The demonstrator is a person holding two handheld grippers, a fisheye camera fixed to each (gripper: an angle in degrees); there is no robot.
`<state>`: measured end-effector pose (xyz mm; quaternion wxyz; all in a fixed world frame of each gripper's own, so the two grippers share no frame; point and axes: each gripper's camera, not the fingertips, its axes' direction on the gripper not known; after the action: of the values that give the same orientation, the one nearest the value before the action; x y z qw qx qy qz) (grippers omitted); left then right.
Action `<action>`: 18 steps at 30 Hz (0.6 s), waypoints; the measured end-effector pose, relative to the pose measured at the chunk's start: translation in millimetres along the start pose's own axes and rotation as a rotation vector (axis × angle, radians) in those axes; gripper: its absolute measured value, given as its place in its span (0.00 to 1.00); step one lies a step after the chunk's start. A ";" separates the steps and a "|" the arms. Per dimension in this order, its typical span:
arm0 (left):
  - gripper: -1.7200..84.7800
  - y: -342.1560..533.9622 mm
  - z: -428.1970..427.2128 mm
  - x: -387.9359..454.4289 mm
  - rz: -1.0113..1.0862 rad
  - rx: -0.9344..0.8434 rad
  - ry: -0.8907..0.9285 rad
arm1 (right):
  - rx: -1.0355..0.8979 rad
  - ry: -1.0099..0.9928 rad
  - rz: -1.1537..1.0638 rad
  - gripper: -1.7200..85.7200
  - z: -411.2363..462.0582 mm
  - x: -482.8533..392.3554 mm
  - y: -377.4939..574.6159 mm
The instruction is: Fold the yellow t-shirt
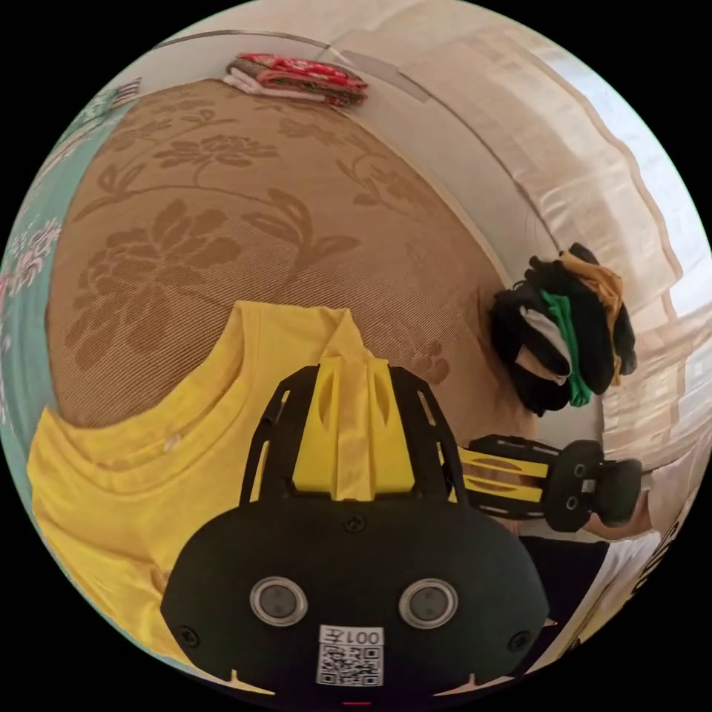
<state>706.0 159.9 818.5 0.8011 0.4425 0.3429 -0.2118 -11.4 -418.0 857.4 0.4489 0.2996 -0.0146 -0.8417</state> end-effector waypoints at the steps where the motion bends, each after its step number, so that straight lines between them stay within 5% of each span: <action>1: 0.05 -5.9 10.7 1.5 0.013 -0.057 -0.041 | 0.008 0.010 0.001 0.06 2.0 -4.2 2.1; 10: 0.07 57.6 -57.1 31.1 -0.093 0.124 -0.047 | 0.089 0.010 0.001 0.09 24.8 -42.6 31.5; 14: 0.11 188.6 -153.9 49.8 -0.298 0.210 -0.183 | 0.086 -0.240 0.097 0.12 14.7 -45.9 72.1; 18: 0.12 352.5 -223.4 60.0 -0.575 0.092 -0.423 | -0.039 -0.298 0.075 0.14 22.6 -94.5 127.7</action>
<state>892.3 531.4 889.6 0.7412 0.3097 0.2701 -0.5308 111.7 -427.5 959.9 0.4785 0.1617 -0.0757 -0.8597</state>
